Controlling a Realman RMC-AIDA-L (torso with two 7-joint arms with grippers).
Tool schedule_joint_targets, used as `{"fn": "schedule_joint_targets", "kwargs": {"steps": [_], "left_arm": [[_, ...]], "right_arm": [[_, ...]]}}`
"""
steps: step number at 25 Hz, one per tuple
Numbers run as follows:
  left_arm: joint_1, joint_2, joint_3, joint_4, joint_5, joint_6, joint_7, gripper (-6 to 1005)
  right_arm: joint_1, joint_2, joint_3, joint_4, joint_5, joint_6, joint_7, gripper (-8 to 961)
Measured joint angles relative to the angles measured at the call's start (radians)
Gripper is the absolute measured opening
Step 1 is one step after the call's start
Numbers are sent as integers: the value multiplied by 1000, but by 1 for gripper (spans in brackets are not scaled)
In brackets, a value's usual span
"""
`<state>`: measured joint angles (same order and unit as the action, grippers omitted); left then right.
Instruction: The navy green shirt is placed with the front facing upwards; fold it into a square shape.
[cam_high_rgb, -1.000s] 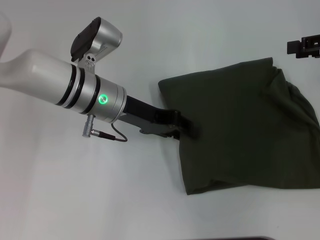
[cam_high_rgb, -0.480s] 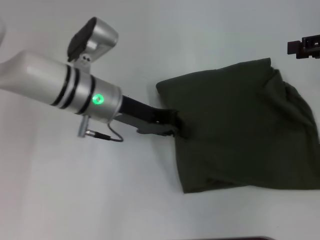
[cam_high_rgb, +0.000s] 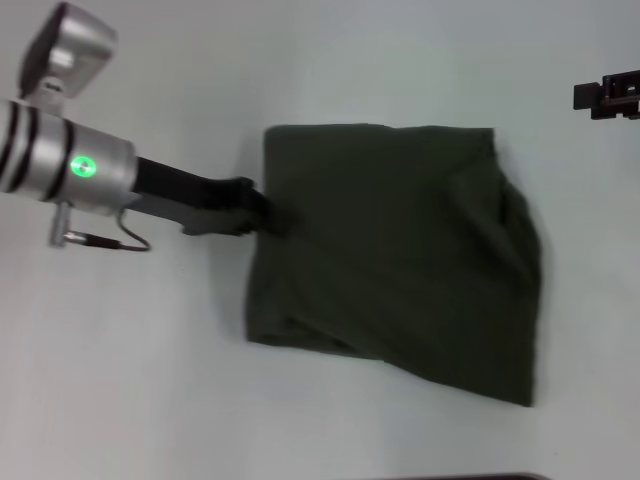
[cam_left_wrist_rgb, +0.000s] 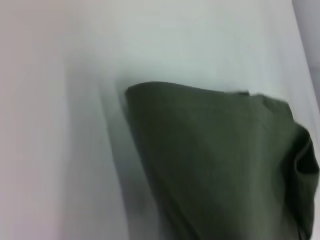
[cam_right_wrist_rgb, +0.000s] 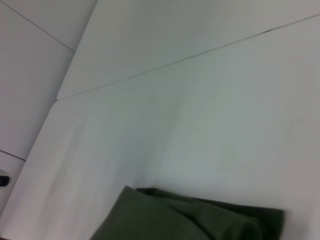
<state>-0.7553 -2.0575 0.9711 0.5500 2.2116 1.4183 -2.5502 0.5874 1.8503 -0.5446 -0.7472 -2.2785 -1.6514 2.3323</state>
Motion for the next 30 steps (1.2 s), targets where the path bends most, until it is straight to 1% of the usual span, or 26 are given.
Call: {"fn": "schedule_joint_targets", "kwargs": {"steps": [3,5,6,7,10,13,17,23,27,30], "left_arm": [[7,21,-71,3,45,16,5,113],[17,27,-117,17,79,31,7,113],[33,29,-130,42,97,46,5,113],[33,29,-130,42,97,46,5,113],[59,34,-138,85,109,66,-7,113],[78,42,-174,109,139,86,-13,113],[83,48,-222,116,166,96,-8,114],[91,49,-237,123,171,105,6,128],[122,52,-255,179,172,114,9,157],[147,63,-277,237,174,124,4,179]], "right_arm": [[0,0,2,0,0,0,2,552],[0,-1,5,-1,1,0,3,552],[0,-2,7,-2,1,0,4,552],[-1,-2,10,-2,1,0,5,552],[-1,-2,15,-2,1,0,5,552],[1,-2,17,-3,1,-1,5,552],[4,-2,20,-3,1,-2,5,552],[5,-1,21,-1,1,-4,5,552],[5,-1,23,-1,1,-4,9,552],[5,0,21,0,1,0,19,552]]}}
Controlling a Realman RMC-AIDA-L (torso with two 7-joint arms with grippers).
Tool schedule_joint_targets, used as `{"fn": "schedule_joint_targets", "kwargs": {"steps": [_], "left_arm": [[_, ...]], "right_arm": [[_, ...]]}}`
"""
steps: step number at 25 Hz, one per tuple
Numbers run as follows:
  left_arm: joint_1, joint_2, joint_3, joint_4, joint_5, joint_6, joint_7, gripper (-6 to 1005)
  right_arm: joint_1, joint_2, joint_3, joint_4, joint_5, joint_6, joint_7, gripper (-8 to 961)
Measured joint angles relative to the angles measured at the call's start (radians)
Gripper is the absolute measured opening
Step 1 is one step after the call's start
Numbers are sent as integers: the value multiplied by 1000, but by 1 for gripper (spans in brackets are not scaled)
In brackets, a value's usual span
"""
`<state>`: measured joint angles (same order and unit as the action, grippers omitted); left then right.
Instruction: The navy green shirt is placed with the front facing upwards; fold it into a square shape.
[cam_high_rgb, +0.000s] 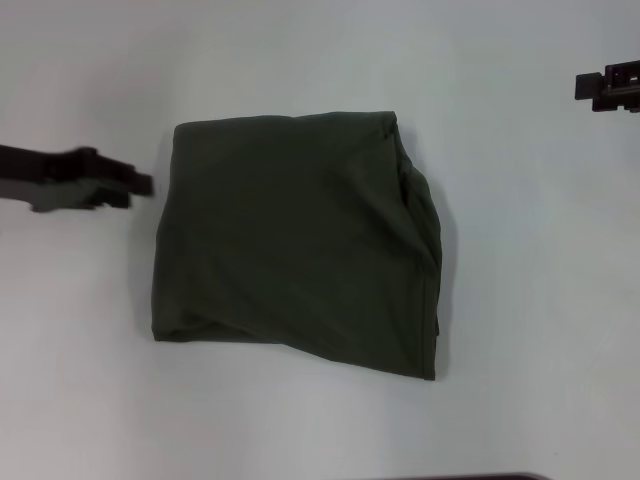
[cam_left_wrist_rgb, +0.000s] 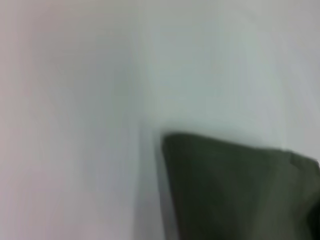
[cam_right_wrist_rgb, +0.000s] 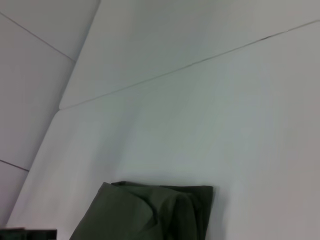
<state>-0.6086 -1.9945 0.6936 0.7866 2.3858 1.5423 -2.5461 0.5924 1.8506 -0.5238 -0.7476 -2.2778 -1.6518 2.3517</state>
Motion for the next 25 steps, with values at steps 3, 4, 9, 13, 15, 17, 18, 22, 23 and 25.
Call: {"fn": "schedule_joint_targets", "kwargs": {"steps": [3,4,9,13,15,17,18,22,23,25], "left_arm": [[13,10,-73,46,-3,39,8,239],[13,11,-94,51,-8,53,14,285],[14,8,-168,53,-68,150,50,455],[16,1,-169,54,-111,205,58,518],[16,0,-170,56,-147,223,64,518],[16,1,-173,56,-170,228,68,518],[16,1,-176,56,-189,231,70,518],[17,7,-182,57,-252,243,72,518],[17,7,-183,57,-263,244,73,518],[16,7,-188,58,-272,244,77,518]], "right_arm": [[5,5,-2,-2,0,3,5,553],[10,7,-3,-3,0,4,5,553],[69,29,-51,0,-6,41,5,553],[123,40,-169,5,-8,83,64,553],[136,43,-206,5,-8,100,87,553],[154,48,-257,6,-8,128,117,553],[163,50,-278,7,-9,143,132,553],[182,66,-334,12,-11,217,197,553],[187,74,-351,20,-12,238,212,553],[201,92,-384,50,-12,265,229,553]]}}
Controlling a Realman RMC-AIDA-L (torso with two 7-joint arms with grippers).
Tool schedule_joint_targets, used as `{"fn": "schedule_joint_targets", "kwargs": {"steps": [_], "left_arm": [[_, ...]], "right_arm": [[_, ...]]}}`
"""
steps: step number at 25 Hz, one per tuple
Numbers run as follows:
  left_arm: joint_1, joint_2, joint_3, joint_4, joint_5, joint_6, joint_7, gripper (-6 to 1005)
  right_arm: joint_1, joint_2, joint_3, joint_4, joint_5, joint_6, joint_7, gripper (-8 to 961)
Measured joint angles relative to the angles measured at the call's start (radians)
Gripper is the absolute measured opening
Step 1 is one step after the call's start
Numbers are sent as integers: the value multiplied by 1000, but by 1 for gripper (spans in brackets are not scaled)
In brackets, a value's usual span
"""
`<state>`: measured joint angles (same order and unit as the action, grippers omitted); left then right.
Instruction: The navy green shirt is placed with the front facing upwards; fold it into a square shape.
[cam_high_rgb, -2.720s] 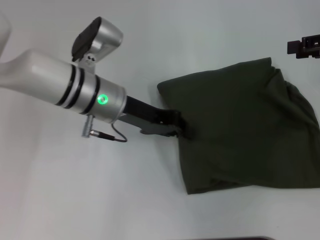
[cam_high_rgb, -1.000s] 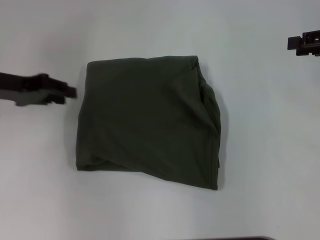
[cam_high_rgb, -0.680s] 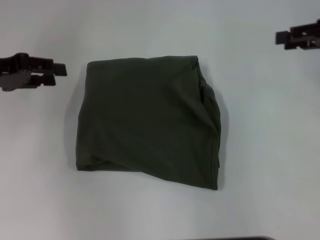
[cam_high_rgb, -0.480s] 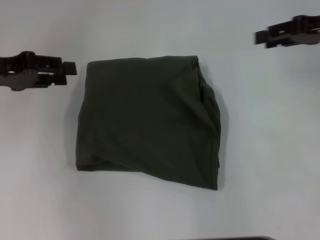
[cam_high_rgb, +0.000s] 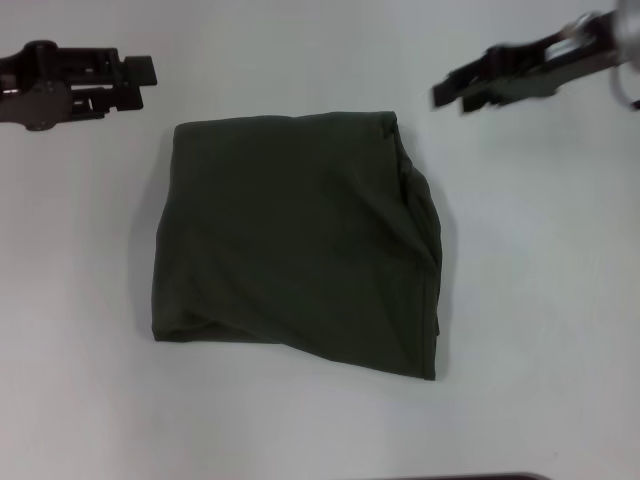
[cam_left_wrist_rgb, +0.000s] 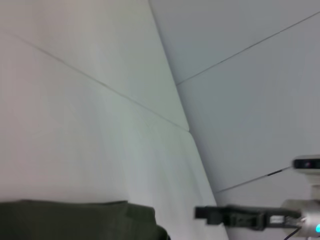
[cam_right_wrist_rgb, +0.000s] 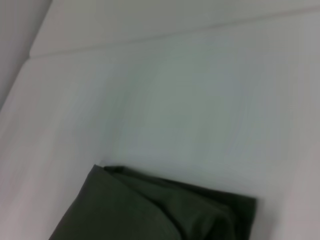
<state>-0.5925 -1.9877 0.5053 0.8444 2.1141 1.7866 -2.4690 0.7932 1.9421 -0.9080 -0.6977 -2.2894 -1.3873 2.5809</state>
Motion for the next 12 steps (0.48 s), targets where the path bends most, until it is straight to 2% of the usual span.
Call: {"fn": "schedule_joint_targets", "kwargs": {"steps": [5,12], "left_arm": [[-8,-5,-4,-4,-2,-11,10,518],[-7,-14,-4,-8,-2,-22,21,518]], "right_arm": [[48,31,-69,77,-12,54,3,553],[70,62,-64,82,-18,152,38,552]]}}
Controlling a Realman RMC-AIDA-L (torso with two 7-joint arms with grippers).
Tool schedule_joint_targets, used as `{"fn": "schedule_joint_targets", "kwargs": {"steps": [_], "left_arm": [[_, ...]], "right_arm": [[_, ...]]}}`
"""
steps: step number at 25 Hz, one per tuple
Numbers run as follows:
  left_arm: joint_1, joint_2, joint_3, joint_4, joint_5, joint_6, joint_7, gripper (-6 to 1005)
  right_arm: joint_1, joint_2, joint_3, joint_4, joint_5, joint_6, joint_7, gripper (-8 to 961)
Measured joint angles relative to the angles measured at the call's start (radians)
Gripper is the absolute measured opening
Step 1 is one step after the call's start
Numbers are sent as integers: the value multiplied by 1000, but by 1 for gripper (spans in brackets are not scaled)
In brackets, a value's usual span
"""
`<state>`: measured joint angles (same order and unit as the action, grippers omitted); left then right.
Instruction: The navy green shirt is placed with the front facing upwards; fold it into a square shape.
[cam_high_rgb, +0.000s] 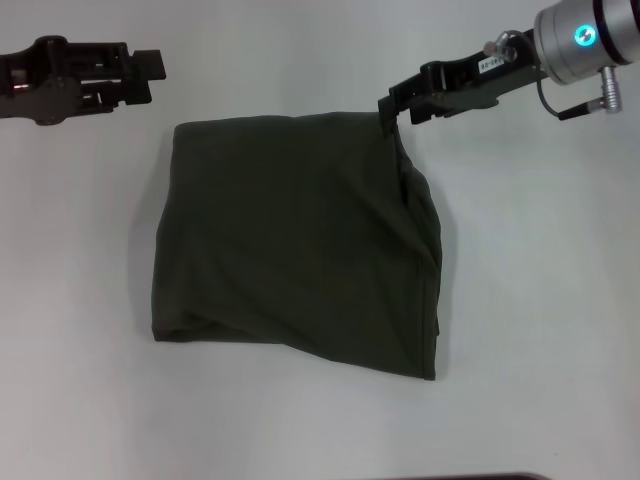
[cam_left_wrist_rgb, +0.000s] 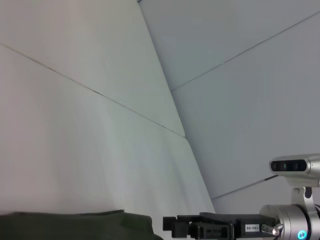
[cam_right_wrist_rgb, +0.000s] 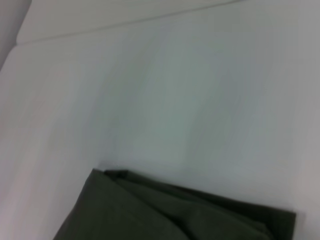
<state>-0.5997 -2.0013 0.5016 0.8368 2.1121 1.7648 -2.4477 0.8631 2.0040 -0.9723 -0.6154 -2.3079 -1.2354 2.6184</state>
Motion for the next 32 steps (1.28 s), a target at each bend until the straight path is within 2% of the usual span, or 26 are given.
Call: {"fn": "schedule_joint_targets", "kwargs": {"steps": [22,32], "left_arm": [[-15,-14,6,-39,-1,-59,14,518],[-16,-20,13,-55,-2,-84,28,518]], "right_arm": [[28,20,1,94,4,119,57,520],[28,44,0,111,27,198,67,485]]}}
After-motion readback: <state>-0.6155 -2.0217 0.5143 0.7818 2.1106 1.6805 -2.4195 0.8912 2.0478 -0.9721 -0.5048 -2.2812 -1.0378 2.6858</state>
